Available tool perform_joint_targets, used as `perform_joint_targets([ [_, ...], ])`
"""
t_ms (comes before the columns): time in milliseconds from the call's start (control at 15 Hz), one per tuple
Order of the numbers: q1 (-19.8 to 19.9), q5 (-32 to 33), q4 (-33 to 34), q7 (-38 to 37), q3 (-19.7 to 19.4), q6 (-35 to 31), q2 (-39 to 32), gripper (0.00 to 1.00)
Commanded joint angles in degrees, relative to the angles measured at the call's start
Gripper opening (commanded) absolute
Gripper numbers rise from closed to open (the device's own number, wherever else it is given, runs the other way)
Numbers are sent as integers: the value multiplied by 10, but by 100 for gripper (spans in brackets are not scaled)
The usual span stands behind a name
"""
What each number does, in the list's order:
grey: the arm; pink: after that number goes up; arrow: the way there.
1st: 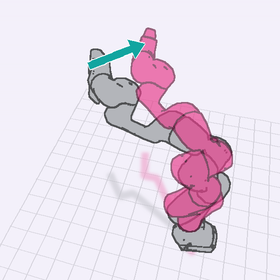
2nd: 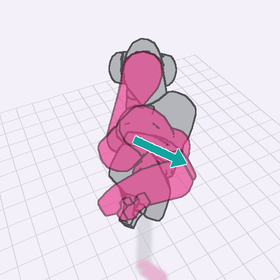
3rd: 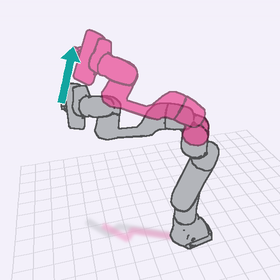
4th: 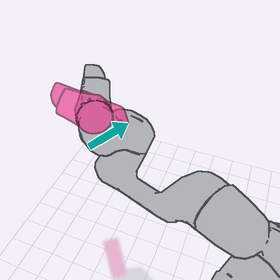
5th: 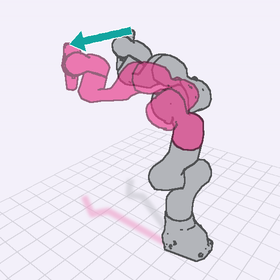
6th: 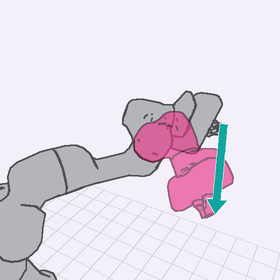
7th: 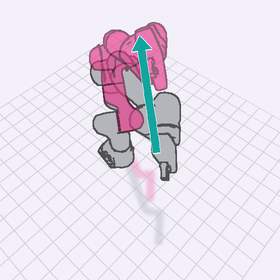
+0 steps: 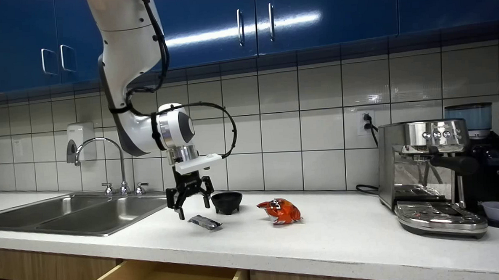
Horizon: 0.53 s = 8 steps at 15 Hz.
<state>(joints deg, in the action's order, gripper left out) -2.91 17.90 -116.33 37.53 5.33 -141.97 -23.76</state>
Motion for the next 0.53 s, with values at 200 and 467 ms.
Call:
perform_joint_targets([
  [200,3,8,56,11,1,7,-40,100],
  [467,2,11,77,12,1,10,-59,100],
])
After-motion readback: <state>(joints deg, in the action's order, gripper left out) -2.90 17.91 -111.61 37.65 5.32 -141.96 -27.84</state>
